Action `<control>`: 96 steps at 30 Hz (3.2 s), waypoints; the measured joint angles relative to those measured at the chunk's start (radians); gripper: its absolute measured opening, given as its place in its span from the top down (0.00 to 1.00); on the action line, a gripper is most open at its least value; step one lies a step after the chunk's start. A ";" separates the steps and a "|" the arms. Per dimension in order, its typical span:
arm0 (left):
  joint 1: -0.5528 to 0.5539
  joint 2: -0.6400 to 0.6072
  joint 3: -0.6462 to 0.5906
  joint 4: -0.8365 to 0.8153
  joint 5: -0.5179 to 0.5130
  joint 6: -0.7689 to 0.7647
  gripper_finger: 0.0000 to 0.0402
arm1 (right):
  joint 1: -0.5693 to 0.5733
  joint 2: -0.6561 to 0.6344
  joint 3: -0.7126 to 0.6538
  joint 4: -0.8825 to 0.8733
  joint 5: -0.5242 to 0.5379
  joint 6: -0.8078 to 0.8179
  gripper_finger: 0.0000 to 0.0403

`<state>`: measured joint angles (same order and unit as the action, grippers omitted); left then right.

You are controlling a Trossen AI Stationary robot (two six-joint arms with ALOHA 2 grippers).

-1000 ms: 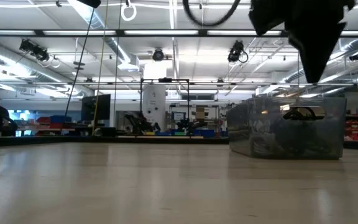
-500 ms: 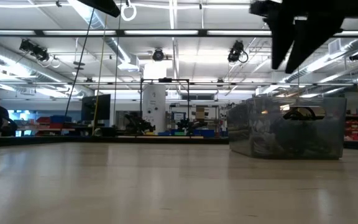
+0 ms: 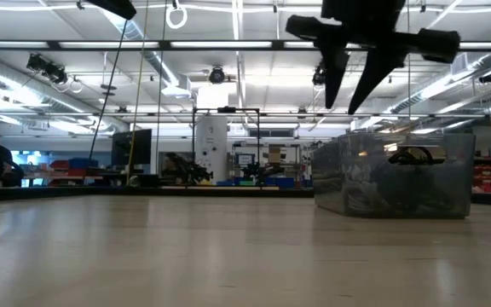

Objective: Pick and place USB-C Cables
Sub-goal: Adjust the black bin on the table

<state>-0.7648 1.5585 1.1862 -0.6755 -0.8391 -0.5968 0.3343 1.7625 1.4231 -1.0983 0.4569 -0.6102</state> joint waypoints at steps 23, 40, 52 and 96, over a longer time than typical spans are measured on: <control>-0.082 0.000 0.000 -0.017 -0.001 -0.189 0.51 | -0.134 0.004 -0.123 0.262 -0.142 -0.368 0.66; -0.082 0.000 0.000 -0.017 -0.002 -0.204 0.51 | -0.162 0.004 -0.170 0.419 -0.145 -0.174 0.77; -0.082 0.000 0.000 -0.017 -0.002 -0.192 0.51 | -0.161 0.002 -0.168 0.424 -0.187 -0.195 0.98; -0.110 0.000 0.000 -0.021 -0.005 -0.248 0.52 | -0.215 0.035 -0.152 0.383 -0.107 0.029 0.98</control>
<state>-0.8745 1.5585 1.1862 -0.6963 -0.8440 -0.8444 0.1197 1.7974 1.2713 -0.7150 0.3501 -0.5812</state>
